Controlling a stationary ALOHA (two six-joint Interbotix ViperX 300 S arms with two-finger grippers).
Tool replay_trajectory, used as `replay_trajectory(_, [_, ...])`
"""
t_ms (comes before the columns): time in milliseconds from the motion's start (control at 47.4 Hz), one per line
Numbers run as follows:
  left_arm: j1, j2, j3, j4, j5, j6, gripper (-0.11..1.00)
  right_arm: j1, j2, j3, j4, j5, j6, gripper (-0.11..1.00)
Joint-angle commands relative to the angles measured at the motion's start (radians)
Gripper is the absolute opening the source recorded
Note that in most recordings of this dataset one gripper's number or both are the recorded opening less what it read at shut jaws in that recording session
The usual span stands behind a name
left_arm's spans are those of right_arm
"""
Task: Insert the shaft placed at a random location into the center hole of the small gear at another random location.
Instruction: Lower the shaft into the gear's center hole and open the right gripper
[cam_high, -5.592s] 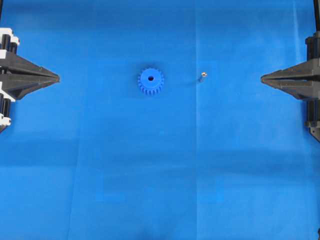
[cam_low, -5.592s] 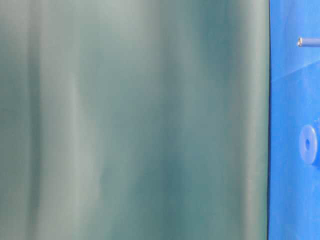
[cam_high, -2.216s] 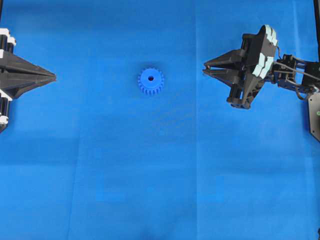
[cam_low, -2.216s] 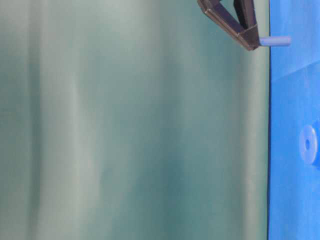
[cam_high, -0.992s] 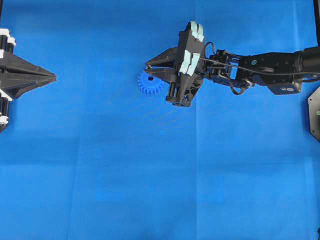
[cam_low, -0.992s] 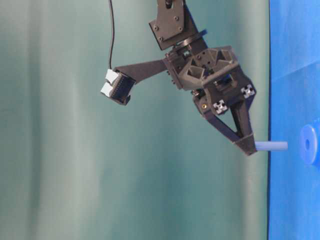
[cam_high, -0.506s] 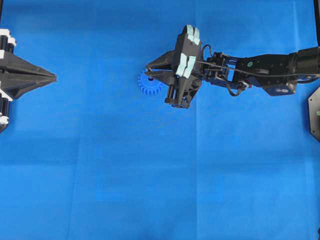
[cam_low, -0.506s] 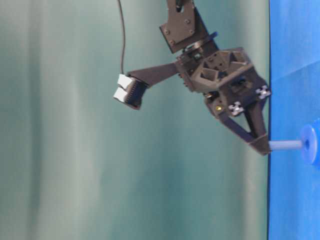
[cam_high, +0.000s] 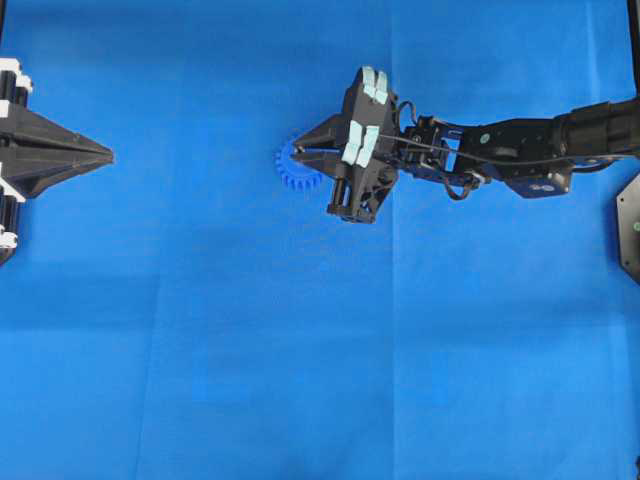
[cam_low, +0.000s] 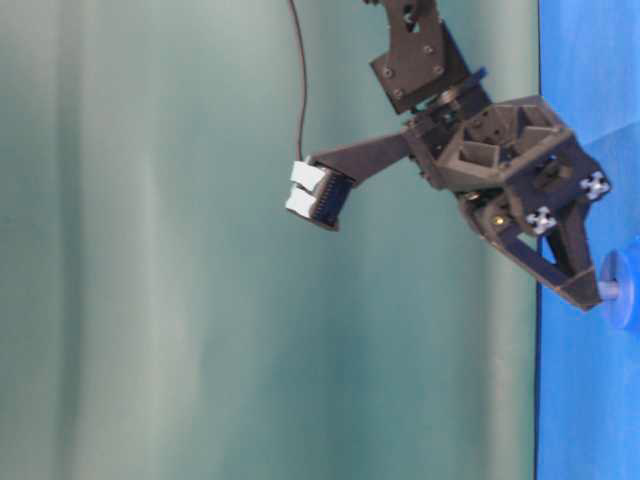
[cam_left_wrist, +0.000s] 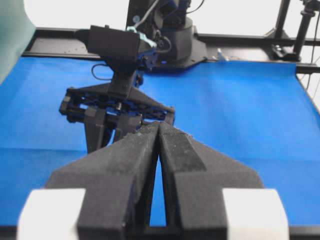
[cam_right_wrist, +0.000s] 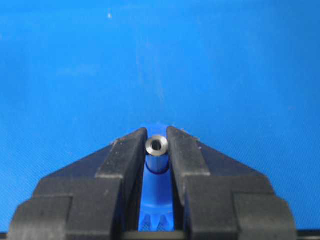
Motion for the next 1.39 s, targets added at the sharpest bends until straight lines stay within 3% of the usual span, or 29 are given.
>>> replay_trajectory(0, [0.002,0.005,-0.009,0.000,-0.005,0.002,0.00,-0.003,-0.008,-0.021,0.003,-0.011,0.002,0.03])
replay_trajectory(760, [0.002,0.005,-0.011,0.000,-0.002,0.002,0.00,-0.002,0.008,-0.021,0.003,-0.002,0.005,0.05])
replay_trajectory(823, [0.002,0.005,-0.011,0.000,0.000,0.002,0.00,0.002,0.008,-0.023,0.002,-0.002,0.005,0.10])
replay_trajectory(886, [0.002,0.005,-0.011,0.000,0.002,0.002,0.00,0.003,0.006,-0.023,0.003,-0.002,0.005,0.23])
replay_trajectory(1097, [0.002,0.005,-0.011,0.002,0.003,0.002,0.00,0.008,-0.005,-0.026,0.003,-0.006,0.006,0.82])
replay_trajectory(1372, [0.002,0.005,-0.011,0.002,0.003,0.003,0.00,0.008,-0.080,-0.020,0.003,0.012,0.005,0.79])
